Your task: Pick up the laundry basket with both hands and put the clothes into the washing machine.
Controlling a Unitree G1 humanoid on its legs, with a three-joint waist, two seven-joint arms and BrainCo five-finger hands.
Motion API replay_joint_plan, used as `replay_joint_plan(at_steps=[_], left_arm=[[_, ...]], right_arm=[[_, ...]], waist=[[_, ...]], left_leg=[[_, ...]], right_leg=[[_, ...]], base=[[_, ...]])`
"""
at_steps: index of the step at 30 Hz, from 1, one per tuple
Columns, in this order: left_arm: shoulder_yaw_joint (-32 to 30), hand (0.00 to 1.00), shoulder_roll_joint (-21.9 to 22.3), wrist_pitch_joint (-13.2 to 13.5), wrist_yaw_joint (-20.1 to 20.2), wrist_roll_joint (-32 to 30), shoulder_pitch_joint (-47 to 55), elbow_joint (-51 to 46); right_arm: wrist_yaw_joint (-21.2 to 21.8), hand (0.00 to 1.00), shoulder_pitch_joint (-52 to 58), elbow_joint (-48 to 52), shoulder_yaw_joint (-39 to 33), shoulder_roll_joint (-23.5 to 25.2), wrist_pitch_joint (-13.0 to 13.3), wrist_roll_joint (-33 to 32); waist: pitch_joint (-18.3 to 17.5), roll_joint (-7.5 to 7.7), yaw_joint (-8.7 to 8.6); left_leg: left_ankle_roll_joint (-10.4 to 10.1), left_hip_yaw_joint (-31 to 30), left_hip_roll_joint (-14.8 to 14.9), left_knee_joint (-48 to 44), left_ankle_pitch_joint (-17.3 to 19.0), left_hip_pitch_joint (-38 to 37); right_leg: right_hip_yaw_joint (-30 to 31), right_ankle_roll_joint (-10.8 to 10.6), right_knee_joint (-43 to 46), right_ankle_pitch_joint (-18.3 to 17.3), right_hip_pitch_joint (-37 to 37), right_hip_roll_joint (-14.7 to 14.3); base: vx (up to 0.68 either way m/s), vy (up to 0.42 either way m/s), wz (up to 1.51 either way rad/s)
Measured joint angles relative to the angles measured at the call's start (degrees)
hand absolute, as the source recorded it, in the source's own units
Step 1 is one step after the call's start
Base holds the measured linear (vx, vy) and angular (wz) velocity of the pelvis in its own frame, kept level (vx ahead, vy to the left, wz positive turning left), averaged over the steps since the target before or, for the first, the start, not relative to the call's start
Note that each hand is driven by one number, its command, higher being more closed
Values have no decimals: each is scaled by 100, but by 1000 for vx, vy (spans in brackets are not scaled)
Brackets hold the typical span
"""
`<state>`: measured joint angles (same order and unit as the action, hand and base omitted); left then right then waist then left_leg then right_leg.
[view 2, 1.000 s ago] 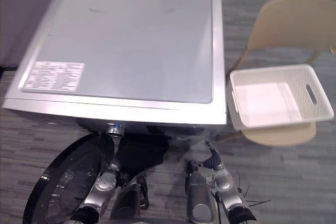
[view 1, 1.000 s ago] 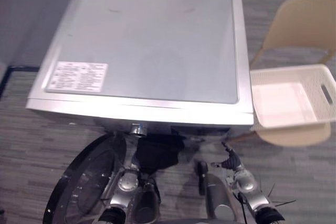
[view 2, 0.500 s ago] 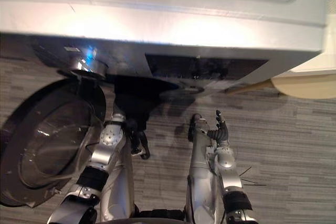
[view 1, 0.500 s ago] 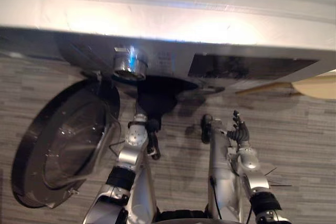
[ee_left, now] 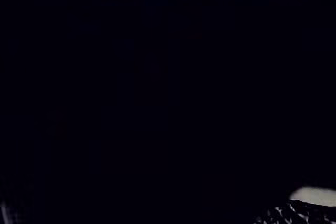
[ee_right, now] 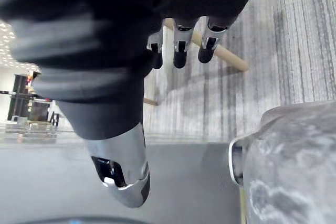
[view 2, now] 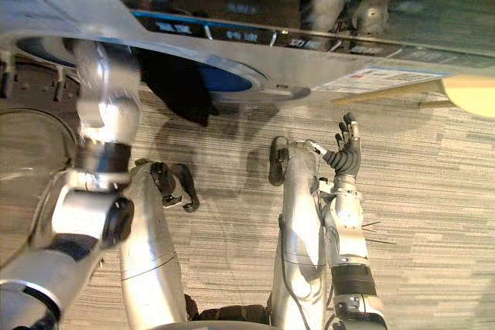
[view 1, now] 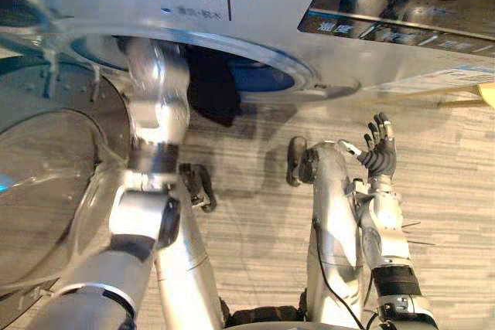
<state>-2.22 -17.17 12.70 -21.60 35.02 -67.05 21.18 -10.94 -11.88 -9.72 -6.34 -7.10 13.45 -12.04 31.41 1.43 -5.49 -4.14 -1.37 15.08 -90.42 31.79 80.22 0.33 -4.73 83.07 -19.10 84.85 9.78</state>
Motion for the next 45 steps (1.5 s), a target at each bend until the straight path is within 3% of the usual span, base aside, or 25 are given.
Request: replay_joint_plan(at_steps=[4,6,7,9,12,15,17,20,21,24,27,30,35,39,42,43,45], left_arm=[[78,100,-50,180,-111,1074,-1064,644],[182,100,-44,545,-104,2069,-1528,662],[185,100,-43,660,-103,2323,-1636,666],[156,100,9,1132,-92,3338,-2095,867],[160,100,8,1487,-90,3861,-2323,880],[255,100,-69,1517,-94,3750,-2341,873],[653,100,-384,1318,-105,3096,-2269,910],[1216,100,-799,692,-83,1213,-2175,938],[1466,0,-919,369,-16,233,-2175,955],[1854,0,-983,-422,295,-2675,-2177,1249],[1880,0,-767,-1047,536,-4720,-2173,1841],[1846,0,-617,-1485,777,-5682,-2160,2173],[1725,0,-592,-1630,824,-6273,-2152,2146],[1733,0,-658,-1630,825,-6302,-2134,2031],[1673,0,-930,-1559,839,-6358,-1702,1309],[1628,0,-1059,-1490,898,-6358,-1458,1048],[1596,0,-1287,-1466,962,-6239,-1213,845]], right_arm=[[10,0,-149,4,48,50,5,-70],[12,0,-273,90,60,66,24,-89],[13,0,-316,121,62,58,25,-89],[6,0,-487,218,60,57,25,-103],[34,0,-609,283,89,45,9,-119],[122,0,-486,401,109,80,-18,-156],[119,0,-389,538,55,55,-4,-126],[168,0,-324,612,35,51,10,-81],[271,0,-319,613,9,43,22,-77],[556,0,-344,543,-40,47,124,-73],[558,0,-433,431,-39,24,142,-21],[565,0,-482,376,-29,-25,143,-49],[564,0,-599,133,-22,-215,121,-221],[564,0,-690,-34,43,-372,108,-313],[578,0,-549,205,36,-440,92,-298],[632,0,-316,469,2,-413,36,-83],[632,0,-108,703,-57,-352,-64,234]], waist=[[7,150,-61],[13,279,-91],[13,285,-103],[34,340,-185],[46,352,-209],[56,364,-191],[56,362,-171],[56,359,-153],[56,360,-146],[57,355,-122],[61,345,-147],[63,341,-137],[73,269,-28],[71,201,15],[63,178,65],[65,165,162],[62,161,196]], left_leg=[[17,-9,28,-116,-10,218],[-13,6,113,-136,7,507],[-17,-1,144,-132,4,604],[-19,83,329,-61,-1,902],[-6,204,504,95,-9,1086],[-49,302,686,-45,-98,1227],[-5,294,683,-94,-104,1275],[93,299,673,-191,-171,1269],[105,300,642,-237,-195,1259],[119,308,538,-263,-203,1224],[118,304,461,-263,-203,1204],[116,295,394,-264,-212,1191],[116,274,367,-228,-216,1086],[109,263,274,-109,-264,997],[203,301,277,12,-353,921],[179,295,290,55,-372,913],[169,284,289,160,-435,913]], right_leg=[[-3,2,84,3,221,-30],[-10,5,23,5,484,-94],[-21,2,-20,6,558,-104],[-35,-94,-204,60,806,-117],[-37,-165,-416,107,946,-187],[9,-11,-87,113,915,-205],[-32,-30,-117,134,962,-158],[-16,-54,-13,159,964,-152],[10,-63,59,152,964,-135],[55,-132,176,84,950,-56],[56,-130,229,36,924,30],[65,-117,279,11,920,52],[29,-65,305,-39,814,105],[-12,-80,259,-103,688,204],[-23,-74,167,-102,635,195],[-38,-67,128,-96,632,184],[-85,-43,42,-78,604,152]], base=[[0,-3,-4],[-38,0,-18],[-44,19,-21],[-32,8,-14],[-31,15,-21],[14,-8,-12],[19,40,-26],[10,8,-1],[21,-4,15],[12,-8,18],[5,-7,14],[2,-7,9],[9,-12,6],[18,-15,16],[9,-9,0],[6,-10,-4],[2,-9,2]])
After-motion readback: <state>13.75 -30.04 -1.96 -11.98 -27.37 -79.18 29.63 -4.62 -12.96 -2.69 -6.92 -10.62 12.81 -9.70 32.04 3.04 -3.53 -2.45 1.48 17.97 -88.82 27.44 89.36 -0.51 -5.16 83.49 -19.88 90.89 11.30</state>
